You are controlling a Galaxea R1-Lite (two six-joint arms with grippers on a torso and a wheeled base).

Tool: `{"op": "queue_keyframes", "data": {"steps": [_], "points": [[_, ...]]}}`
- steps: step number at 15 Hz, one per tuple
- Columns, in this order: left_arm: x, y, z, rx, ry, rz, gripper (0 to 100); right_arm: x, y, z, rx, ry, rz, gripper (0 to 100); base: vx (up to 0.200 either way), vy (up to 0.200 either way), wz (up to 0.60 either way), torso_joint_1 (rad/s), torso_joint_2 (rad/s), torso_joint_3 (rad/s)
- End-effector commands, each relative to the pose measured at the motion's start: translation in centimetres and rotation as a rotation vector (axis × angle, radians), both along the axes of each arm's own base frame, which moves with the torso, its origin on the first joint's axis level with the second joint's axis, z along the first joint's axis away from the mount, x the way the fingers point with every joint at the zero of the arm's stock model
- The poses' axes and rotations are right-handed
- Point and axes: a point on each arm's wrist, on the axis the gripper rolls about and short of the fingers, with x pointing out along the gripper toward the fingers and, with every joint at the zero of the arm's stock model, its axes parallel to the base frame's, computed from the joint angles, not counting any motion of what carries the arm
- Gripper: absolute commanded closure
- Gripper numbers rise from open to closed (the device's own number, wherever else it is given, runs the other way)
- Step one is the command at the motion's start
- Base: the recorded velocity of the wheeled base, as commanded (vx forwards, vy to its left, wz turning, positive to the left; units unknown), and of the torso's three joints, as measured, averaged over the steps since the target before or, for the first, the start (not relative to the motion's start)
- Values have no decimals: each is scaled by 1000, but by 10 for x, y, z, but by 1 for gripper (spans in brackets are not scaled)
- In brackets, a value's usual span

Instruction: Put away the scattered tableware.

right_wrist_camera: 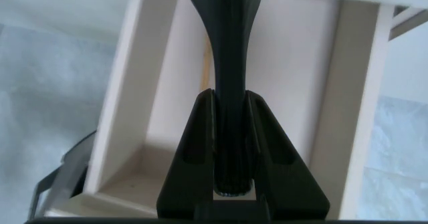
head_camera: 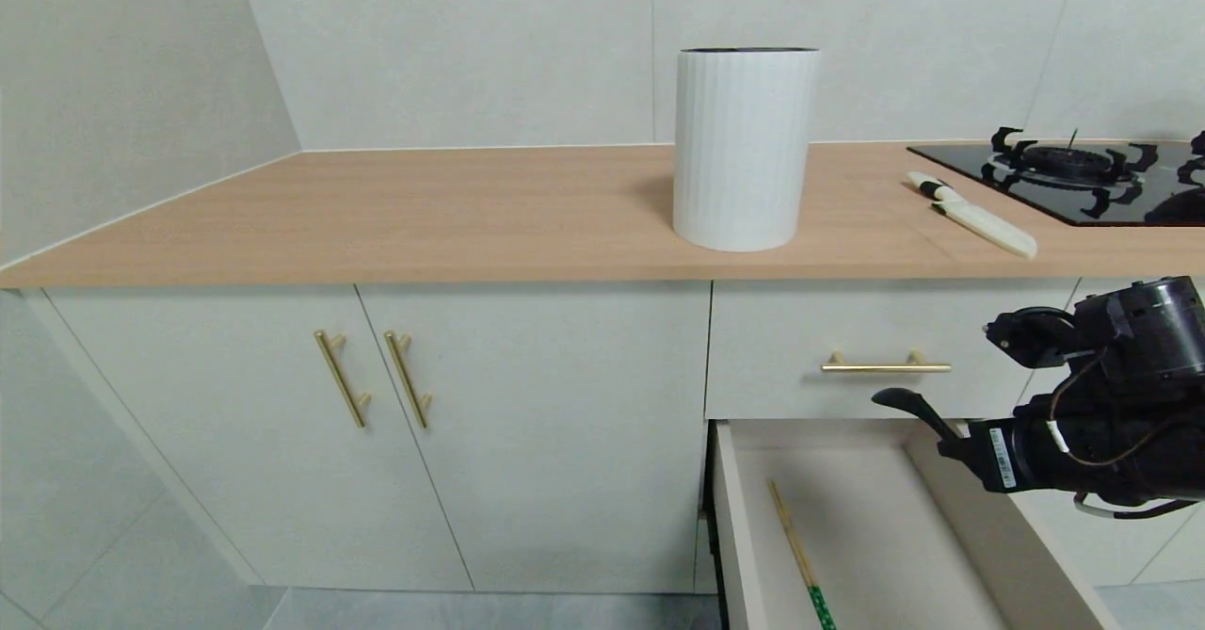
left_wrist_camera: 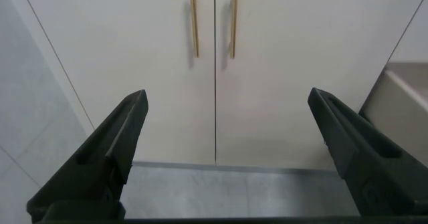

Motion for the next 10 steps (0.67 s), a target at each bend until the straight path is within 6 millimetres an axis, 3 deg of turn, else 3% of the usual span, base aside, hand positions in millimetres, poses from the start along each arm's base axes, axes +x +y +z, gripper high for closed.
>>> {"op": "queue_keyframes", "data": {"steps": [1, 5, 10], "points": [[0, 0, 0, 0, -1, 0, 0, 2, 1, -3, -4, 11, 2, 100, 0, 0, 0, -139, 437, 320], [0, 0, 0, 0, -1, 0, 0, 3, 1, -4, -5, 16, 2, 100, 0, 0, 0, -93, 343, 244], [0, 0, 0, 0, -1, 0, 0, 7, 2, -12, -13, 45, 2, 100, 0, 0, 0, -9, 35, 17]]}}
